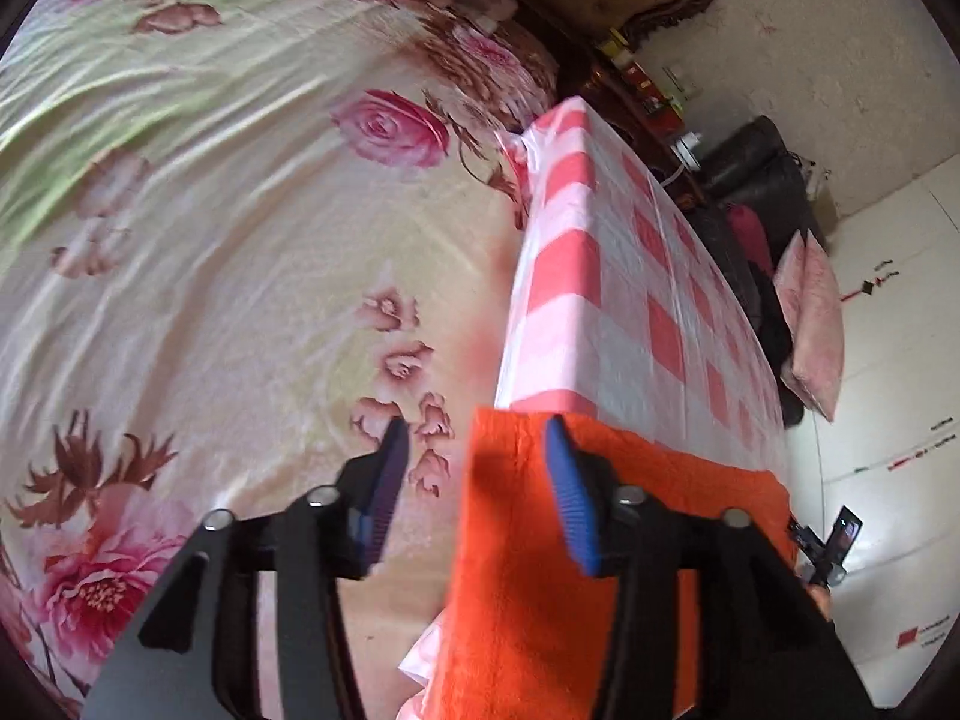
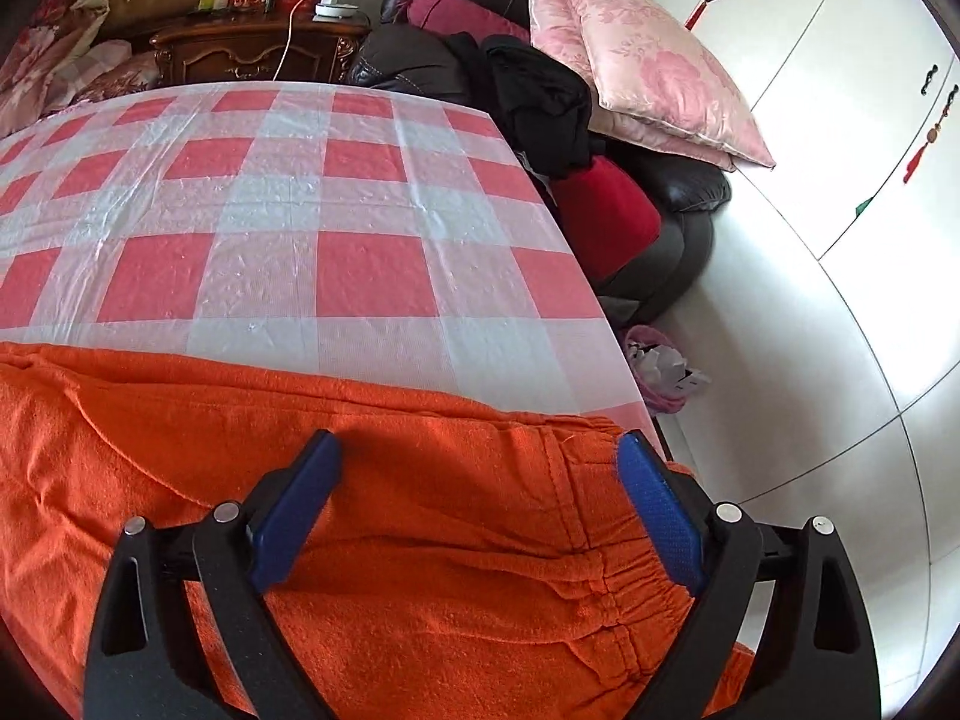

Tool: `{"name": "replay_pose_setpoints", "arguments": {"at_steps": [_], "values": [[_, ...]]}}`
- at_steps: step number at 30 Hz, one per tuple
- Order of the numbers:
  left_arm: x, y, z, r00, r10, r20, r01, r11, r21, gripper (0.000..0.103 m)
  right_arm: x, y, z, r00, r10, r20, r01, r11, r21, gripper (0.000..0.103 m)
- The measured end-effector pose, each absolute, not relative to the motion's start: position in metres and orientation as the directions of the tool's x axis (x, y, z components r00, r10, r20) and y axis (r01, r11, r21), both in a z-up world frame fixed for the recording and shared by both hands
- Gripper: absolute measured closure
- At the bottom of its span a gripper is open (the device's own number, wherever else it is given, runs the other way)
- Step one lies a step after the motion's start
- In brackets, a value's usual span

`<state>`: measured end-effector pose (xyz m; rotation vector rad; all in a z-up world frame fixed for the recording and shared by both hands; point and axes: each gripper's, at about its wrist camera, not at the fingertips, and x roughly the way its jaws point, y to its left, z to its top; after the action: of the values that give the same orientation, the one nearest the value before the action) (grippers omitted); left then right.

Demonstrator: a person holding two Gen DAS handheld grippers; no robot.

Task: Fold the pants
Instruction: 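Release the pants and hold both grippers open above the folded pants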

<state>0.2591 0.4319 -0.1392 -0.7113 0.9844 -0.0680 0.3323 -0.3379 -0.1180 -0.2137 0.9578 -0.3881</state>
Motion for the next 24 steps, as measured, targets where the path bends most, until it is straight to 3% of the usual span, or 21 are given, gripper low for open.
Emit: {"name": "replay_pose_setpoints", "arguments": {"at_steps": [4,10,13,15,18,21,24], "values": [[0.225,0.383,-0.073,0.719,-0.108,-0.687,-0.215,0.905,-0.368,0.033,0.326,-0.341,-0.119,0.537,-0.446,-0.716,0.237,0.894,-0.380,0.012],[0.228,0.202,-0.050,0.670,-0.097,-0.736,0.053,0.995,-0.083,0.032,0.321,-0.354,-0.115,0.494,-0.544,-0.678,0.352,0.838,-0.417,0.012],[0.235,0.124,-0.066,0.642,-0.144,-0.753,0.137,0.988,-0.072,0.032,0.300,-0.355,-0.087,0.523,-0.544,-0.656,0.394,0.837,-0.379,0.012],[0.238,0.080,-0.074,0.632,-0.149,-0.760,0.178,0.983,-0.045,0.032,0.284,-0.346,-0.076,0.542,-0.470,-0.696,0.346,0.880,-0.325,0.012],[0.243,0.024,-0.079,0.581,-0.246,-0.776,0.281,0.955,-0.092,0.032,0.270,-0.316,-0.082,0.570,-0.281,-0.772,0.163,0.960,-0.228,0.012],[0.249,-0.018,-0.074,0.557,-0.323,-0.765,0.357,0.925,-0.131,0.035,0.263,-0.300,-0.099,0.554,-0.225,-0.801,0.117,0.974,-0.193,0.012],[0.261,-0.052,-0.068,0.535,-0.374,-0.758,0.400,0.902,-0.163,0.041,0.261,-0.306,-0.120,0.541,-0.255,-0.801,0.167,0.966,-0.195,0.011]]}}
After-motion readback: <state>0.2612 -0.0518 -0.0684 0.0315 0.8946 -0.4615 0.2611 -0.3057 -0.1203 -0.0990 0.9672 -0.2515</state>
